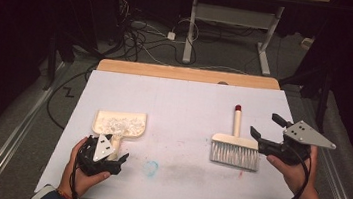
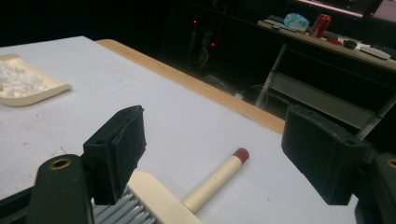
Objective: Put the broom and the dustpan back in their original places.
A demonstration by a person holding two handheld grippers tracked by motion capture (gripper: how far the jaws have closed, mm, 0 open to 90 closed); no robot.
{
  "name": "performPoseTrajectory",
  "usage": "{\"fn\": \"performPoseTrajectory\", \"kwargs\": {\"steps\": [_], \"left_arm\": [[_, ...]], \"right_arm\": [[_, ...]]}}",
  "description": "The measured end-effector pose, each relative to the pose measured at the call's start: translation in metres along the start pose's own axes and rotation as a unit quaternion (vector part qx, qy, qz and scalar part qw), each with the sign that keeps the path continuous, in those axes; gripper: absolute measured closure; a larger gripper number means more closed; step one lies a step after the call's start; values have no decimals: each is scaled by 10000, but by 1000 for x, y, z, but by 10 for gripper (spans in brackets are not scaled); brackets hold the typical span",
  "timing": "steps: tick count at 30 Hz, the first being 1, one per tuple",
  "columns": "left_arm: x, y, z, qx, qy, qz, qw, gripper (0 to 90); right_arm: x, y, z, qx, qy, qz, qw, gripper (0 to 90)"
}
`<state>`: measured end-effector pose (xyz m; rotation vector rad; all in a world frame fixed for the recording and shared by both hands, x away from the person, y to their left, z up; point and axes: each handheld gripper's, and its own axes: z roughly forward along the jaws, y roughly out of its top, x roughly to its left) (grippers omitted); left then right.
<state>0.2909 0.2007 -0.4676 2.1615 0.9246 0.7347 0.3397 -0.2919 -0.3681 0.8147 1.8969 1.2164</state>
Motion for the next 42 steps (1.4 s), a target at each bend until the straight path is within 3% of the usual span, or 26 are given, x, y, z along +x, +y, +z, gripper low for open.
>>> {"fn": "performPoseTrajectory", "kwargs": {"steps": [9,20,26,31,36,42], "left_arm": [[-1,0,2,35,-13,49,10000,170],[-3,3,-2,-82,25,144,9999,170],[-4,2,-1,-51,43,187,9998,169],[-5,3,2,-39,40,178,9998,170],[-8,3,2,-16,0,309,9995,170],[-7,2,-2,-65,43,285,9996,170]], "right_arm": [[20,-22,-6,130,-104,-412,9990,230],[27,-53,-24,104,-4,-251,9996,234],[34,-72,-31,257,-7,-314,9992,234],[39,-77,-36,305,48,-265,9992,237],[37,-77,-39,249,64,-163,9995,236],[41,-75,-39,245,50,-254,9994,234]]}}
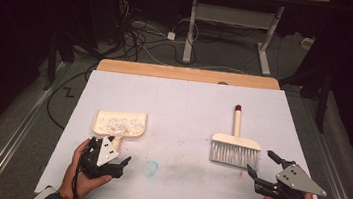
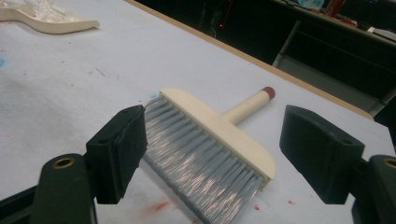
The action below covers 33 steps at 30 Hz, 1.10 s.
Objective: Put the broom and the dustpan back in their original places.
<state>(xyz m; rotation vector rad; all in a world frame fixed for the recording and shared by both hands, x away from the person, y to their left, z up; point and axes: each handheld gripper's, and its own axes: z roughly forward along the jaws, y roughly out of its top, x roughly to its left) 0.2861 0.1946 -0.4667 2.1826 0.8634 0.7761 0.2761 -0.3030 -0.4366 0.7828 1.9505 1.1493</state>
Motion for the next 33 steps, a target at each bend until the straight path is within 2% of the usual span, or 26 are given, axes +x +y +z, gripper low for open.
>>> {"fn": "performPoseTrajectory", "kwargs": {"steps": [8,20,31,33], "left_arm": [[-1,1,1,12,-5,45,10000,169],[0,1,1,13,0,34,10000,170],[0,3,3,20,13,39,10000,169],[0,3,4,44,1,74,10000,169]], "right_arm": [[0,-1,3,89,27,-64,9999,233],[1,-1,2,46,32,-81,10000,225],[2,-2,4,160,-22,-171,9997,226],[1,-3,5,251,-22,-206,9995,225]]}}
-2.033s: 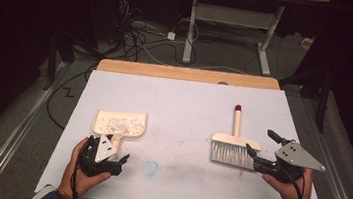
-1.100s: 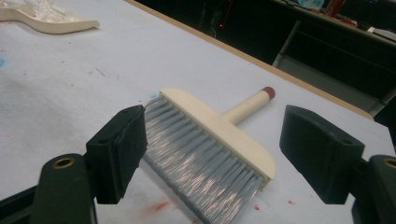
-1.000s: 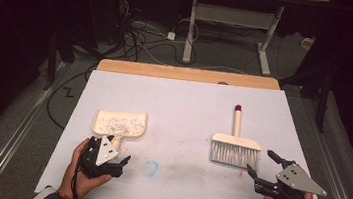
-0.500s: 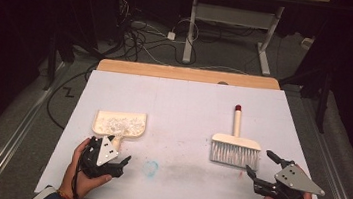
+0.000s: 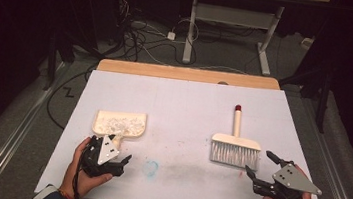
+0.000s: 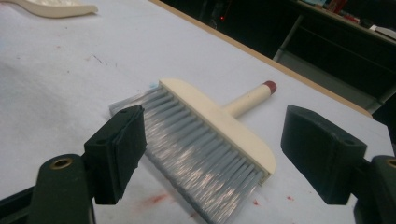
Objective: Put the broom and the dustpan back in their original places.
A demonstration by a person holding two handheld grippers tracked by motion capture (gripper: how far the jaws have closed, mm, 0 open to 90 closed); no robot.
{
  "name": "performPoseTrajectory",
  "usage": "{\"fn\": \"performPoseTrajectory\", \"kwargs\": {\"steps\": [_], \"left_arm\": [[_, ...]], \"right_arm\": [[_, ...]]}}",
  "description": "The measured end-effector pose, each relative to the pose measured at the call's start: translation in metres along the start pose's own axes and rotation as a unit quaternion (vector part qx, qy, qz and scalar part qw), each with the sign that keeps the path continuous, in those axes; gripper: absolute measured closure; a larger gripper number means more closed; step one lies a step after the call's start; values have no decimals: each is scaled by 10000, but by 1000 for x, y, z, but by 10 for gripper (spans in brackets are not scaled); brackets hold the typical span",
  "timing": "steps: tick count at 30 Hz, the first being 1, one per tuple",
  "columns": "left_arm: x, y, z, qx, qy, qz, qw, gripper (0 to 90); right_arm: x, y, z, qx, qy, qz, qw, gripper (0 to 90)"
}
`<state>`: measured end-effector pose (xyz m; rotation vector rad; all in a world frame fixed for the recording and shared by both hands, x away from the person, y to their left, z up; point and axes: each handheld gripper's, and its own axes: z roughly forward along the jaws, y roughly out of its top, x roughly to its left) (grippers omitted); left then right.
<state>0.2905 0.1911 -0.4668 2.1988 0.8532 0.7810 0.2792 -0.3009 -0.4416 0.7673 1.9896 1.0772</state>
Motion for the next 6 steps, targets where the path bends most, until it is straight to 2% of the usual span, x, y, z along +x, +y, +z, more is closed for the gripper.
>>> {"fn": "performPoseTrajectory", "kwargs": {"steps": [2,6], "left_arm": [[-1,0,1,49,-42,-48,10000,170],[1,1,2,7,-51,-89,9999,170]], "right_arm": [[0,-2,2,101,-12,-20,9999,225],[0,-2,2,120,-6,-10,9999,225]]}}
